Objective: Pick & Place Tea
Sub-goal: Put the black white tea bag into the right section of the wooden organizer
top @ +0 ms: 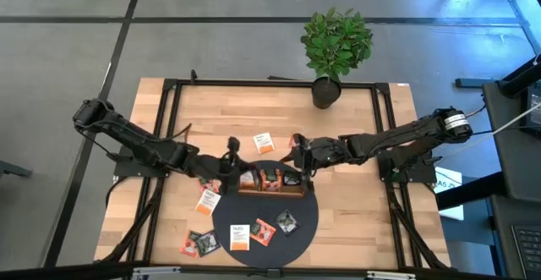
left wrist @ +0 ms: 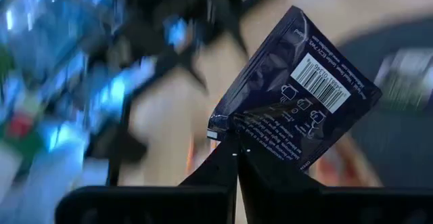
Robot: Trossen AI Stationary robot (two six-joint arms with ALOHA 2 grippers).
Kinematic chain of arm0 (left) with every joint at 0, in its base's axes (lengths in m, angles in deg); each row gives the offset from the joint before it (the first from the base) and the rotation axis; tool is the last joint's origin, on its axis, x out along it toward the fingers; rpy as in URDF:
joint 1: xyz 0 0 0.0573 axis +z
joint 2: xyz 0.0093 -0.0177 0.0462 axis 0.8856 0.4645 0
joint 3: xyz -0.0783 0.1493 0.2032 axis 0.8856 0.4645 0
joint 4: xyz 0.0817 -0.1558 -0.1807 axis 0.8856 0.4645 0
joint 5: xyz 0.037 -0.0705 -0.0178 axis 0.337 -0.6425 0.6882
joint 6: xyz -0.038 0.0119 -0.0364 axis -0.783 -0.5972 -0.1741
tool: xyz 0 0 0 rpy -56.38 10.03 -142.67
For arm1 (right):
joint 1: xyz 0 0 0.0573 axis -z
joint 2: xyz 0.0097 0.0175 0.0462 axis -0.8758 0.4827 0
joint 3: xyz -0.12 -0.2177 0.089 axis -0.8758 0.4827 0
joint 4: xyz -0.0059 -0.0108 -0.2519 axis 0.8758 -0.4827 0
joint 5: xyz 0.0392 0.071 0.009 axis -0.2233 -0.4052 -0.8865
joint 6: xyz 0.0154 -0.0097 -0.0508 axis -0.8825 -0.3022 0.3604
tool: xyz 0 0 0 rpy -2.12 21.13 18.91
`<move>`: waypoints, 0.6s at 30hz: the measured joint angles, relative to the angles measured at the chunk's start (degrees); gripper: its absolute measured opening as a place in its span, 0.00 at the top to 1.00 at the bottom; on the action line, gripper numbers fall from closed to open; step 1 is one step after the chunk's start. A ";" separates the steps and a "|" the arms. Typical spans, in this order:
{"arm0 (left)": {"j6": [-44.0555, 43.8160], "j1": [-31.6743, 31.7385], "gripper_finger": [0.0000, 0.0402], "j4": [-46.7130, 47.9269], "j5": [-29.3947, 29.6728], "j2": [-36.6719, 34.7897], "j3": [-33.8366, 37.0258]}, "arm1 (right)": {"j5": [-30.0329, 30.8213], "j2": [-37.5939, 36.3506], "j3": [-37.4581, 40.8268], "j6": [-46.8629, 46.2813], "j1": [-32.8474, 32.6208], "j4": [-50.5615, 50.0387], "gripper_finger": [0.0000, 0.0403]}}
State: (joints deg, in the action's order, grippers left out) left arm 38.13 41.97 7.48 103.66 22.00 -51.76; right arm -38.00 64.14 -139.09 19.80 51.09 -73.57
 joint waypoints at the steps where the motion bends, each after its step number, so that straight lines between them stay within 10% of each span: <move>1: 1.69 0.00 0.99 -2.82 -2.27 0.00 0.00 | -1.85 0.09 0.01 1.18 0.00 1.15 0.53; 18: 23.35 0.36 0.99 -24.74 -23.73 -0.07 0.00 | -16.49 8.29 0.00 1.09 0.00 31.75 0.53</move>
State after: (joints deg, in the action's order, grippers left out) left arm 61.48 42.33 -17.26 79.93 21.94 -51.76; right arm -54.49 72.44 -139.09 20.89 51.09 -41.82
